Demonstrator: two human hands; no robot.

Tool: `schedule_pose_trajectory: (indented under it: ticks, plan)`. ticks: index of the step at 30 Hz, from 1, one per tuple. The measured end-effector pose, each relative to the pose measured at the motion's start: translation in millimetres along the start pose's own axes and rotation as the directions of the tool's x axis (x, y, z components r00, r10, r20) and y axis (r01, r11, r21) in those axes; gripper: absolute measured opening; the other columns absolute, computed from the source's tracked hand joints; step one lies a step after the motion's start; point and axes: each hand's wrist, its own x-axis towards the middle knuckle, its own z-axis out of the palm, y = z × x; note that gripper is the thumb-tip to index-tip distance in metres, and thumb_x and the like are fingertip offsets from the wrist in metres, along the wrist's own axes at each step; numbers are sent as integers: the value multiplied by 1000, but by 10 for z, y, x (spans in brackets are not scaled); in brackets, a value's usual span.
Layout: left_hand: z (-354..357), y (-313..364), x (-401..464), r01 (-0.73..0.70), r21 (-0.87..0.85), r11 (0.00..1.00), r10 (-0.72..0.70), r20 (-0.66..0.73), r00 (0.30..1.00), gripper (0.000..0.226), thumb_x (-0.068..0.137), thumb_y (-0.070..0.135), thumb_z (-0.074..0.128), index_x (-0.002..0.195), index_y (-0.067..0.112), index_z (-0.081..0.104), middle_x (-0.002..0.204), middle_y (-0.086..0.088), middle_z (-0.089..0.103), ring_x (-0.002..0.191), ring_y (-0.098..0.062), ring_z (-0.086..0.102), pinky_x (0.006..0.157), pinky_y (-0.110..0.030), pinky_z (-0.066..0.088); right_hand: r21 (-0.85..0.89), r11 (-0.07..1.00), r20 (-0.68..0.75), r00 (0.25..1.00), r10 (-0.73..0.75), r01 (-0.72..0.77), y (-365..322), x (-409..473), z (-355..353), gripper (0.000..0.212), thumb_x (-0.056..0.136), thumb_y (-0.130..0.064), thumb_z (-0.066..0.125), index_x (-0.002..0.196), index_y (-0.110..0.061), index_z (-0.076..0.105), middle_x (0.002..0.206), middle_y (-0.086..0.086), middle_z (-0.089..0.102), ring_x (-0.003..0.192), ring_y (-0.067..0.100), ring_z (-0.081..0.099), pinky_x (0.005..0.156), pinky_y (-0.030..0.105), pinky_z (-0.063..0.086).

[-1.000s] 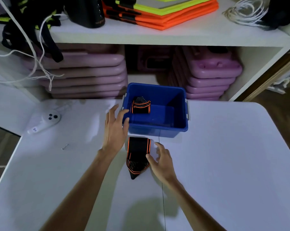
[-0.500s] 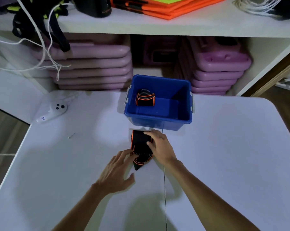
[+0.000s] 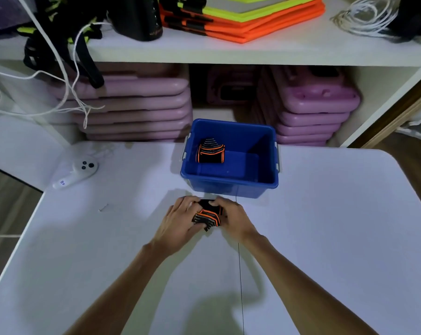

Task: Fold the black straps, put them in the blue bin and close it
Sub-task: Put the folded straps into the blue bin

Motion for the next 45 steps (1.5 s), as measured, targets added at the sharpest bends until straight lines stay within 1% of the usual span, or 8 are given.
schedule_pose_trajectory:
  ticks: [3,8,12,18,27,32,40,45]
  plan:
    - [40,-49,145,119,-172,978,-105,92,990,32,90,33,58,116,15,52,133,-2,50,121,-18,45,98,-34,40,43,999,47,999,-26,24,-13,-33,-63,22,88,3,58,100,-12,67,96,0,63,81,14,57,69,10,45]
    - [114,-22,286,302,-357,884,-289,90,953,16,85,12,63,98,14,55,95,0,63,86,-16,59,76,-28,47,173,976,136,985,109,-132,20,-89,-92,36,88,-2,51,107,-26,71,113,-4,65,97,9,63,86,17,50]
    - [38,-41,416,349,-354,868,-300,186,935,17,81,8,67,97,12,61,93,2,65,87,-12,59,71,-8,40,252,939,213,960,181,-233,-40,-99,-136,22,83,-15,62,104,-19,65,103,-4,68,96,13,63,80,14,48]
    - [-47,-108,492,364,-278,889,-275,313,909,12,80,16,68,92,15,68,90,0,67,82,-11,59,65,-11,40,235,911,430,877,215,-339,-196,-23,-289,37,86,-50,64,114,-26,60,107,-4,68,99,8,62,84,22,48]
    - [-126,-199,515,411,-318,854,-252,438,863,9,80,30,68,84,23,70,91,2,68,87,-13,65,76,-31,55,180,980,76,994,74,-86,-54,-110,18,73,84,-48,66,144,-31,28,139,-8,42,115,10,54,97,26,47]
    - [-221,-272,541,383,-359,851,-172,498,850,23,77,42,74,82,20,74,83,-1,68,81,-11,62,77,-29,47,77,997,15,1000,6,-7,-68,-191,38,32,91,-48,60,114,-27,56,132,-10,42,112,1,50,86,15,43]
    - [-258,-288,418,470,-546,694,-154,525,837,37,79,55,66,98,24,76,100,1,72,95,-16,67,88,-37,51,111,991,63,995,73,-80,-105,-99,33,19,97,-26,55,89,-13,66,110,5,55,97,5,48,74,3,36]
    - [-181,-240,402,430,-492,757,-188,466,865,47,82,66,53,77,23,70,75,1,56,68,-8,53,68,-30,40,265,939,202,965,169,-220,-255,-81,-25,31,99,-22,51,71,-9,57,75,0,52,61,7,49,57,17,40]
